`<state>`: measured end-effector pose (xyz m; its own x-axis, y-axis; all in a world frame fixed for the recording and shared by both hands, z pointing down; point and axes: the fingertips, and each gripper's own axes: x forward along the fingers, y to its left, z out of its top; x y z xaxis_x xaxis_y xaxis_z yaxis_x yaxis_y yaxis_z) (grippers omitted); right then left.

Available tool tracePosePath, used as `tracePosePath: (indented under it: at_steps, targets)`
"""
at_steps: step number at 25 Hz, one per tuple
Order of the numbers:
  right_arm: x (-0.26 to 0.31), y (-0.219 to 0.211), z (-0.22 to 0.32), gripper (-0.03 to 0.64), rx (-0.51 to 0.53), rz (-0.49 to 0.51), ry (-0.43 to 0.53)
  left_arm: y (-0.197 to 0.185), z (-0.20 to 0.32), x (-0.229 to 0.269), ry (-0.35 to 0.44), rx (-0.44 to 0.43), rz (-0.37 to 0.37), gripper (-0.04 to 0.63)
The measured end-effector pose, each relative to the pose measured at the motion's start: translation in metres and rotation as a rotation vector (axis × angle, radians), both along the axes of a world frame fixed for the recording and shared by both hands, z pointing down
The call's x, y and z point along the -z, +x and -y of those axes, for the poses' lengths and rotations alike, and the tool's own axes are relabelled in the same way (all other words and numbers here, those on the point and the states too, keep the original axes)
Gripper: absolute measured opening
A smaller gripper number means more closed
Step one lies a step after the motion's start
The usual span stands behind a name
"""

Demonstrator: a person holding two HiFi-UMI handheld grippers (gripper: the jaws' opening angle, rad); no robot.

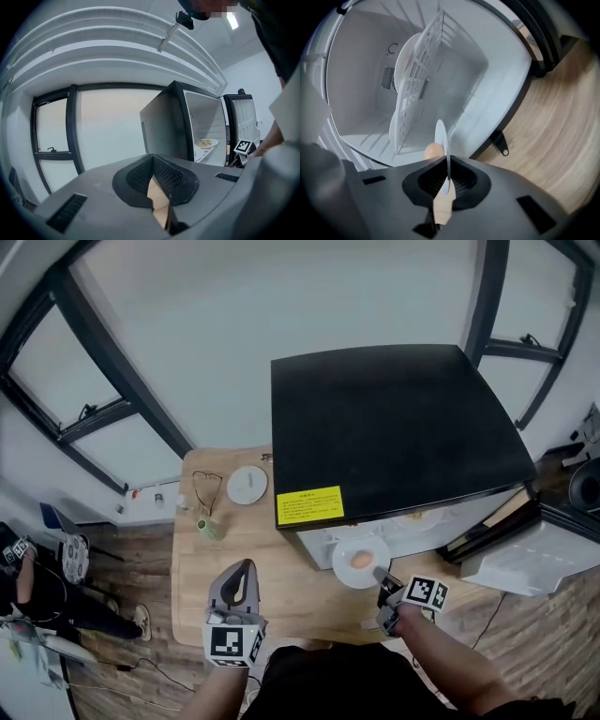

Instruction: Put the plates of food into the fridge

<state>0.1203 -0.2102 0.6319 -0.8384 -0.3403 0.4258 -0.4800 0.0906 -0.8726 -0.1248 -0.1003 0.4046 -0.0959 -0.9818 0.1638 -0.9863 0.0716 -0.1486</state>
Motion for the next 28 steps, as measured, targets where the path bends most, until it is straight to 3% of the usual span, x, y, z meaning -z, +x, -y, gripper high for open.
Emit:
tracePosePath:
  at_steps: [5,12,15,28]
  targets:
    - [-0.002,-0.014,0.031,0.032,-0.011,-0.012,0.026,-0.006,0.007,-0.001,-0.025,0.002,0.053,0.005]
    - [-0.013,-0.026,0.053,0.032,-0.016,-0.028,-0.017,-0.016,0.002,-0.004,-0.065,0.063,0.026,0.005]
    - [-0.02,-0.031,0.059,0.032,-0.02,-0.03,-0.043,-0.024,-0.002,-0.005,-0.047,0.081,0.018,0.005]
    - [-0.032,-0.057,0.075,0.032,-0.014,-0.125,-0.013,-0.05,-0.031,-0.016,-0.064,0.17,0.006,0.005]
